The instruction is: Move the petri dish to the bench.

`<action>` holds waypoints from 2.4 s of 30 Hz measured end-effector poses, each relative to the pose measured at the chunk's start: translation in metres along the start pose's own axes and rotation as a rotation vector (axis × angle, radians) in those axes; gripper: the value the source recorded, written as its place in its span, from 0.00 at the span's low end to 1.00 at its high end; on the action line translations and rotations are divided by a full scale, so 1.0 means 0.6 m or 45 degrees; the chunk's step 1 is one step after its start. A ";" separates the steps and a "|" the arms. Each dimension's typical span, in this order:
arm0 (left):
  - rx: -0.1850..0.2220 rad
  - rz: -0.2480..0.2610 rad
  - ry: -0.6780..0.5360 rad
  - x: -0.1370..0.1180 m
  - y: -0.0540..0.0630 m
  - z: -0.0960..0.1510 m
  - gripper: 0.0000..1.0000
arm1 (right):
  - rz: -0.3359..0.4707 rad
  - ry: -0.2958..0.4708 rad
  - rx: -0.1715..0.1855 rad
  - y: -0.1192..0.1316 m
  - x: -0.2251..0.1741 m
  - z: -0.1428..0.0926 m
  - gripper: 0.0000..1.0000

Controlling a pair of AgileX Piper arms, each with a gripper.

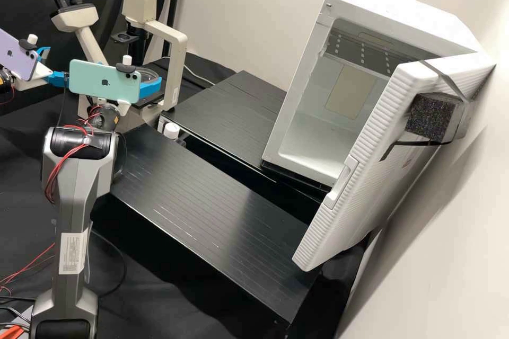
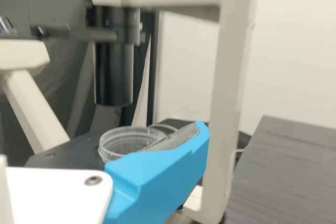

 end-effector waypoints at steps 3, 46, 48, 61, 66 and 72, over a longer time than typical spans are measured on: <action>0.000 0.000 0.000 0.000 0.000 0.000 1.00 | -0.018 -0.020 -0.014 -0.010 0.021 0.003 1.00; 0.000 0.000 0.000 0.000 0.000 0.000 1.00 | -0.012 -0.251 0.012 -0.084 0.154 0.040 1.00; 0.000 0.000 0.000 0.000 0.000 0.000 1.00 | -0.022 -0.264 0.018 -0.085 0.157 0.041 1.00; 0.000 0.000 0.000 0.000 0.000 0.000 1.00 | -0.035 -0.270 0.011 -0.092 0.168 0.042 0.00; 0.000 0.000 0.000 0.000 0.000 0.000 1.00 | -0.055 -0.275 0.009 -0.090 0.170 0.042 0.00; 0.000 0.000 0.000 0.000 0.000 0.000 1.00 | -0.066 -0.285 0.009 -0.089 0.171 0.046 0.00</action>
